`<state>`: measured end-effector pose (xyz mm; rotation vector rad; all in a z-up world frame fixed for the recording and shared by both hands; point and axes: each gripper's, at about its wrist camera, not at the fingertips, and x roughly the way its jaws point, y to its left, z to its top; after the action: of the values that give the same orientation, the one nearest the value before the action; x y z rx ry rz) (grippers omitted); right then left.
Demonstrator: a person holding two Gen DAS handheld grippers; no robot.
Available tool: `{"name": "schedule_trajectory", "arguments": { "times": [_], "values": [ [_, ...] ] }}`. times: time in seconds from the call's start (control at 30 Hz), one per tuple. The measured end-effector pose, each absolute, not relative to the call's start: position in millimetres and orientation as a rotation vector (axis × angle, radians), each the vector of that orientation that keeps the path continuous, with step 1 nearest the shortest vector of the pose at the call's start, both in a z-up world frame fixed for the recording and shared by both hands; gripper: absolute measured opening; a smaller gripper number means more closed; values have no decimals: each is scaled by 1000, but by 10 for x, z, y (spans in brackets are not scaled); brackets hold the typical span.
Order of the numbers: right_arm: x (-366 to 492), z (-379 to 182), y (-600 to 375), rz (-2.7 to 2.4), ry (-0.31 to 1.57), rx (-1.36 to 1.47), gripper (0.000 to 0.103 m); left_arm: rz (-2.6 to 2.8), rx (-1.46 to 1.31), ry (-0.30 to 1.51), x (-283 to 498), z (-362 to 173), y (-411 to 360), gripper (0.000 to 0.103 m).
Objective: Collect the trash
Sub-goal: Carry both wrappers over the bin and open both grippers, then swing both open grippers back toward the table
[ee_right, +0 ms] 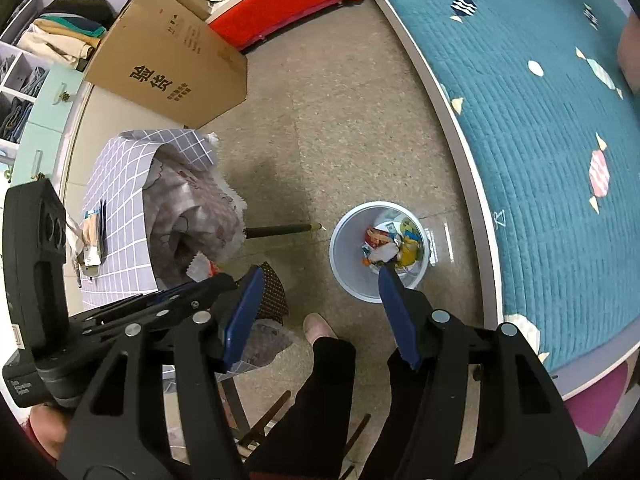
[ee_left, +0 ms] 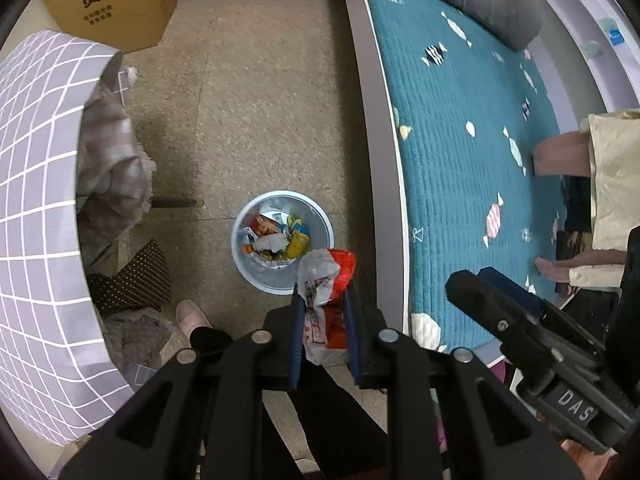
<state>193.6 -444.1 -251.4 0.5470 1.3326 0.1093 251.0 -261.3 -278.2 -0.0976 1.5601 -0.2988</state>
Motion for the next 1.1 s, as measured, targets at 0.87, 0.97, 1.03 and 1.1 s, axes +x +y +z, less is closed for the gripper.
{"name": "schedule_trajectory", "arguments": {
  "times": [0.87, 0.97, 1.03, 1.1],
  "values": [
    [1773, -2379, -4592, 83, 1304, 565, 60, -258, -111, 1563, 2473, -2640, -2568, 66],
    [1834, -2334, -4437, 115, 1304, 545, 60, -221, -130, 1530, 2466, -2525, -2364, 66],
    [1909, -2286, -4271, 148, 1302, 525, 60, -188, -153, 1503, 2460, -2426, -2157, 66],
    [1995, -2242, -4089, 183, 1301, 503, 60, -156, -170, 1478, 2445, -2337, -1978, 66]
  ]
}}
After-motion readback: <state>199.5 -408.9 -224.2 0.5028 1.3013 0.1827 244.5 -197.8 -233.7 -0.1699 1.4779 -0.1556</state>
